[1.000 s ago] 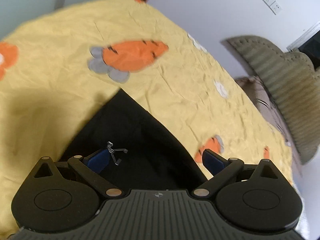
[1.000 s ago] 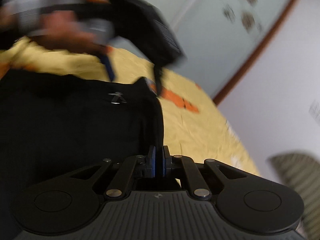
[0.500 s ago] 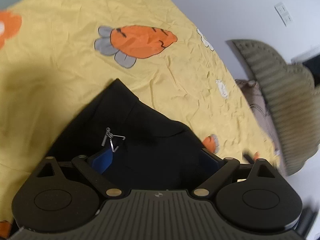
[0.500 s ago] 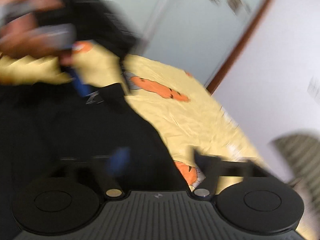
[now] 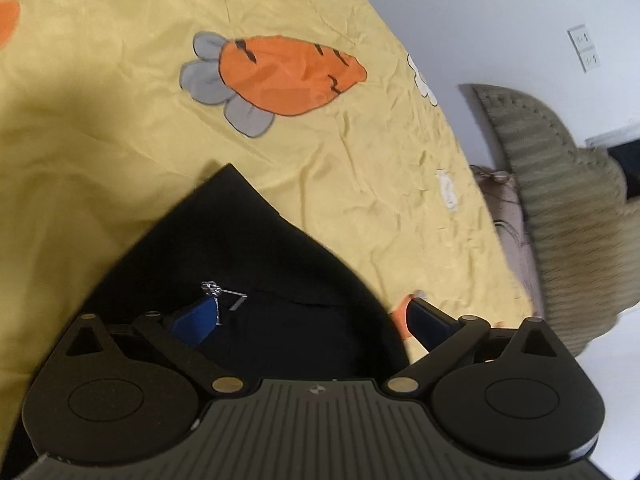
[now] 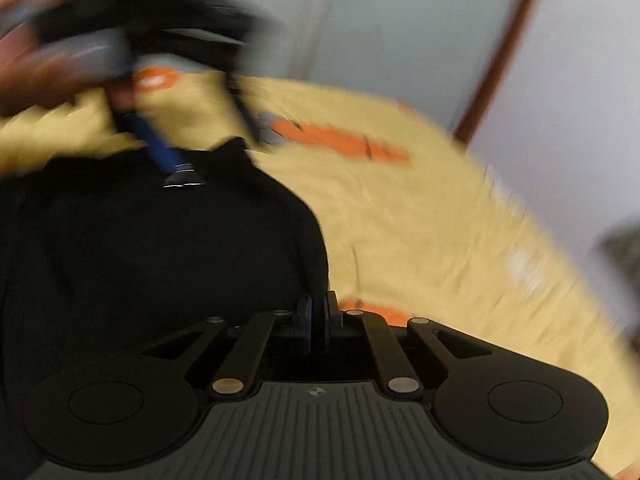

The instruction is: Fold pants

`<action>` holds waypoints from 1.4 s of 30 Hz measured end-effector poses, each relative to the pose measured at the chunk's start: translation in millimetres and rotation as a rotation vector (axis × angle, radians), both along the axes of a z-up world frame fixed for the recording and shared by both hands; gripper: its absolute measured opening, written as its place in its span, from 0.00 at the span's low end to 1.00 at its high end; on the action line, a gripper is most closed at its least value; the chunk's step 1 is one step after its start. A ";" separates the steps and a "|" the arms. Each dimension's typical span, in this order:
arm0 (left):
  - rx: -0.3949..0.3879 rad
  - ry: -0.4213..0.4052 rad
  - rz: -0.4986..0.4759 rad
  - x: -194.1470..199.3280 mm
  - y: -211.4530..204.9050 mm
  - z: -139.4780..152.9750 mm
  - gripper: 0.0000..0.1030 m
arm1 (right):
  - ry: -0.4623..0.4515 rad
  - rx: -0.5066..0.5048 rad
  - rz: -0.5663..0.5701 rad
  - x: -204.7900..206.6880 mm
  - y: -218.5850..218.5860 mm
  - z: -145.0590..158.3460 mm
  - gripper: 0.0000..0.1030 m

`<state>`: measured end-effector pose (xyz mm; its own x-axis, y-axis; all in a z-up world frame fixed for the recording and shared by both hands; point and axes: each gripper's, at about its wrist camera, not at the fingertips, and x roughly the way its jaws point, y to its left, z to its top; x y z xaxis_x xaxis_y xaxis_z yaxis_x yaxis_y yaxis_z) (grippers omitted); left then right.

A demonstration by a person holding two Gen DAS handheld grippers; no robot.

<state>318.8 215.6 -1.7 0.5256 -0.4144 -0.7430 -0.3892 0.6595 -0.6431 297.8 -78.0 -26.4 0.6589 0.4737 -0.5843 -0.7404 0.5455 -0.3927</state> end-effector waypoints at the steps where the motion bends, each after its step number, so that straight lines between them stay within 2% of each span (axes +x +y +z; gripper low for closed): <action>1: -0.019 0.001 0.010 0.6 0.8 -0.5 0.99 | -0.087 -0.031 0.020 -22.3 5.8 1.0 0.05; 5: -0.068 0.036 0.022 2.7 0.0 -2.7 0.96 | -0.312 -0.103 0.052 -79.5 17.2 1.9 0.05; 6: -0.074 0.040 0.025 0.6 -0.3 -1.8 0.88 | -0.358 -0.126 0.060 -89.1 20.8 -0.3 0.05; 7: -0.073 0.039 0.018 -2.2 -1.4 0.3 0.66 | -0.377 -0.129 0.067 -98.2 23.3 -2.2 0.05; 9: -0.039 0.059 -0.019 -9.5 -5.2 5.0 0.30 | -0.369 -0.133 0.068 -105.9 23.9 -2.5 0.05; 11: 0.012 0.031 -0.034 -23.7 -9.5 11.8 0.14 | -0.370 -0.136 0.054 -114.1 24.3 -6.3 0.05; 13: 0.084 -0.033 -0.042 -46.0 -14.9 24.3 0.08 | -0.344 -0.103 0.038 -114.6 24.5 -6.5 0.05; 17: 0.230 -0.202 -0.089 -111.4 -28.9 54.1 0.08 | -0.289 -0.022 0.009 -153.0 8.2 13.9 0.05; 19: 0.311 -0.245 -0.128 -148.8 -36.6 60.0 0.08 | -0.247 0.012 0.016 -178.3 6.2 21.2 0.05; 24: 0.407 -0.194 -0.157 -215.3 -36.8 36.7 0.08 | -0.138 0.021 0.072 -242.2 18.4 8.6 0.05; 28: 0.437 -0.135 -0.142 -244.4 -28.3 12.5 0.09 | -0.057 0.021 0.103 -268.7 25.7 -14.1 0.05; 30: 0.453 -0.127 -0.126 -251.2 -23.1 6.3 0.09 | -0.050 0.028 0.094 -275.4 29.4 -19.0 0.05; 32: 0.498 -0.133 -0.145 -249.4 -25.8 5.5 0.15 | -0.035 0.012 0.082 -273.2 32.9 -21.5 0.05; 33: 0.528 -0.130 -0.149 -248.9 -30.2 6.2 0.24 | -0.013 0.006 0.079 -269.0 33.2 -23.8 0.05; 35: 0.568 -0.136 -0.166 -251.6 -37.9 9.5 0.26 | -0.003 0.017 0.066 -267.9 33.1 -27.3 0.06; 37: 0.635 -0.148 -0.184 -261.8 -47.4 14.7 0.34 | -0.025 0.005 0.058 -276.9 30.5 -25.0 0.06; 40: 0.722 -0.156 -0.161 -277.6 -55.7 28.2 0.43 | -0.015 0.041 0.055 -295.3 10.5 -5.5 0.10; 41: 0.757 -0.178 -0.155 -282.3 -59.0 34.8 0.45 | -0.018 0.072 0.020 -299.8 -4.7 4.6 0.10; 42: 0.799 -0.209 -0.157 -286.5 -65.5 42.4 0.52 | -0.026 0.099 -0.031 -301.7 -22.5 12.6 0.11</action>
<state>32.2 150.1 40.7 0.6653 0.1152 -0.7376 -0.1794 0.9837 -0.0082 -3.9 -100.5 -13.8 0.6886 0.5077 -0.5177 -0.7128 0.6051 -0.3547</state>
